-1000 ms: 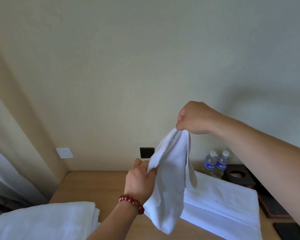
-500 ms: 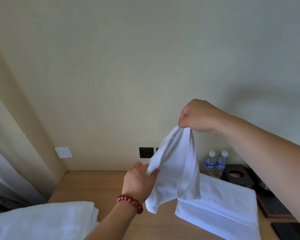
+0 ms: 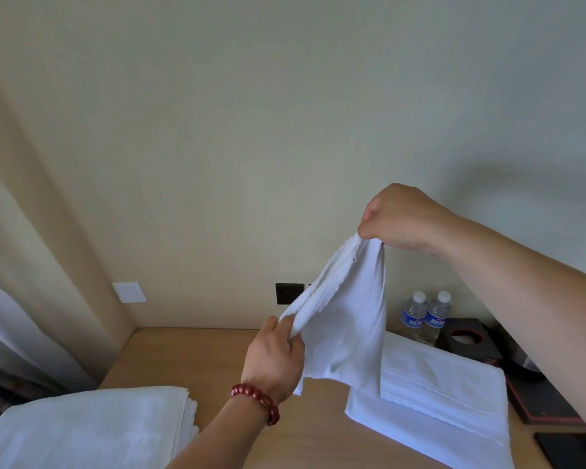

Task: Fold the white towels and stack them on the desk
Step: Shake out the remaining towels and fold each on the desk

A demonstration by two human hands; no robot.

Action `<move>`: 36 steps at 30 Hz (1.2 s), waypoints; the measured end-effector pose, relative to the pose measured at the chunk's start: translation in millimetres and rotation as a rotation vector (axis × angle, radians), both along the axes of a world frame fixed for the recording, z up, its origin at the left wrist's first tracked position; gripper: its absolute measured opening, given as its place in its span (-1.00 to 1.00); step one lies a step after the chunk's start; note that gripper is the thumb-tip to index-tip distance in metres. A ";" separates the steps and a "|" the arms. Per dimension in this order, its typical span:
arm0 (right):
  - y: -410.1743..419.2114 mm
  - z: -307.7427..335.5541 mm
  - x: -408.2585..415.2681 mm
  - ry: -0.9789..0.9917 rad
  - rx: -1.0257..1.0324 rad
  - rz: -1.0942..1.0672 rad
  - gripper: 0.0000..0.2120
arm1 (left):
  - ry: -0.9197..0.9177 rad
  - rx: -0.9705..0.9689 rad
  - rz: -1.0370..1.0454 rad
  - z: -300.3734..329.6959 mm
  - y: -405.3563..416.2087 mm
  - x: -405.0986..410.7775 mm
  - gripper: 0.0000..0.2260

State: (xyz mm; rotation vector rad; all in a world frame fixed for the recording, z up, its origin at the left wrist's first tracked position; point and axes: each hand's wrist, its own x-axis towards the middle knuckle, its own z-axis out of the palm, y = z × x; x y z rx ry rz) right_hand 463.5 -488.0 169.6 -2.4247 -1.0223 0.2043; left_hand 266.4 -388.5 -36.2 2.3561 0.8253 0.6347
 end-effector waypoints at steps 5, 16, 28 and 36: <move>-0.8 -3.3 -4.1 -0.010 0.002 0.010 -0.89 | 0.048 -0.057 0.003 0.0 1.0 2.0 -0.72; -5.0 -18.6 4.3 -0.011 0.014 -0.012 -0.94 | 0.078 -0.232 -0.044 3.6 7.0 -3.4 -0.91; -14.4 -50.0 15.4 0.039 -0.017 -0.051 -0.94 | -0.089 -0.089 -0.046 -4.0 2.0 -9.7 -0.85; -38.0 -122.5 28.1 0.138 -0.108 -0.048 -0.89 | 0.114 0.044 -0.155 -9.7 8.5 -21.4 -0.88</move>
